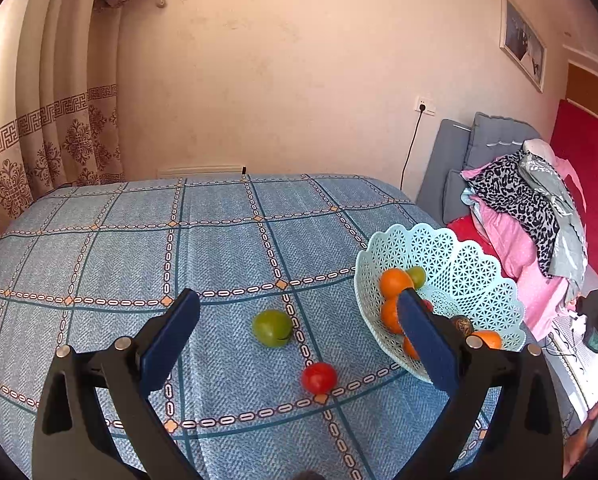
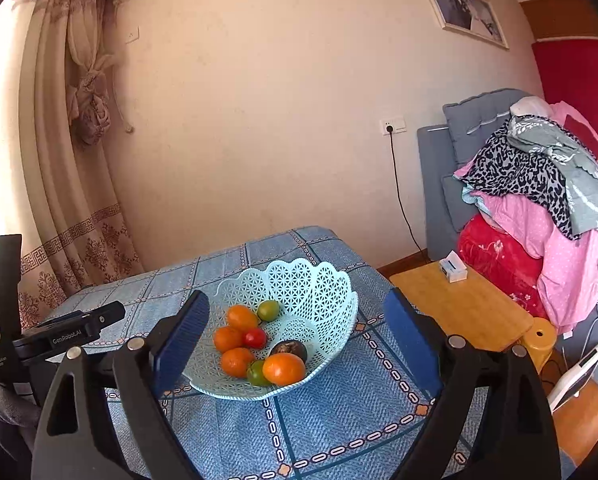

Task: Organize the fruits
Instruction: 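Withdraw both open tools from the basket toward the two tomatoes on the bed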

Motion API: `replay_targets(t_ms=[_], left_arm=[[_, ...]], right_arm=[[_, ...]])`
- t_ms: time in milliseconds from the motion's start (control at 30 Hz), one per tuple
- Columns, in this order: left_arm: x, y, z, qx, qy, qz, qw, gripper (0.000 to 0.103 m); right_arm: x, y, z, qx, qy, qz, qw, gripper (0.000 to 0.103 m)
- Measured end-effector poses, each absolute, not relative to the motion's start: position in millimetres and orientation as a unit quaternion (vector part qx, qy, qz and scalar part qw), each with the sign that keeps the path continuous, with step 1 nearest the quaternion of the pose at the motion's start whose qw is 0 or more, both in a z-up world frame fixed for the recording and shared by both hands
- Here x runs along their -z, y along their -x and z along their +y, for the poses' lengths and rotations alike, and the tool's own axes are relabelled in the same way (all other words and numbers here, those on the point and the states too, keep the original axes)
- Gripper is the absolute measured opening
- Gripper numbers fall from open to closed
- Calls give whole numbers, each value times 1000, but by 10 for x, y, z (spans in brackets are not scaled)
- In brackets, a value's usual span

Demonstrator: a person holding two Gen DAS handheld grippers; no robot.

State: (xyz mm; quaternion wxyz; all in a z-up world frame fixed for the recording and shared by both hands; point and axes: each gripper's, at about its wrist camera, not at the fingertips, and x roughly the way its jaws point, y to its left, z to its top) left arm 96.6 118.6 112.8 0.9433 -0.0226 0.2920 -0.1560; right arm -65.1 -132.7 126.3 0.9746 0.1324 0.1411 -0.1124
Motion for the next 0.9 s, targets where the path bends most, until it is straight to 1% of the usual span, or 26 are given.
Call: replay_targets(t_ms=[100, 133, 167, 267, 400, 600, 900], left_arm=[[-1177, -923, 1329, 145, 27, 287, 946, 100], [-1190, -915, 1376, 143, 31, 287, 946, 100], [-1202, -905, 1421, 142, 36, 288, 946, 100], [-1220, -875, 1556, 139, 49, 286, 947, 100], [-1220, -834, 1694, 127, 56, 283, 949, 100], [-1193, -737, 1849, 107, 47, 270, 956, 100], [-1113, -716, 2001, 91, 28, 278, 956, 100]], right_arm=[[-1325, 723, -1227, 106, -119, 122, 980, 92], [-1343, 760, -1190, 103, -114, 114, 982, 97], [-1355, 789, -1154, 99, -109, 104, 984, 98], [-1380, 849, -1050, 81, -97, 89, 988, 98], [-1388, 814, -940, 62, -95, 116, 987, 98], [-1385, 849, -724, 99, -57, 115, 987, 98], [-1087, 539, -346, 21, -61, 219, 974, 98]])
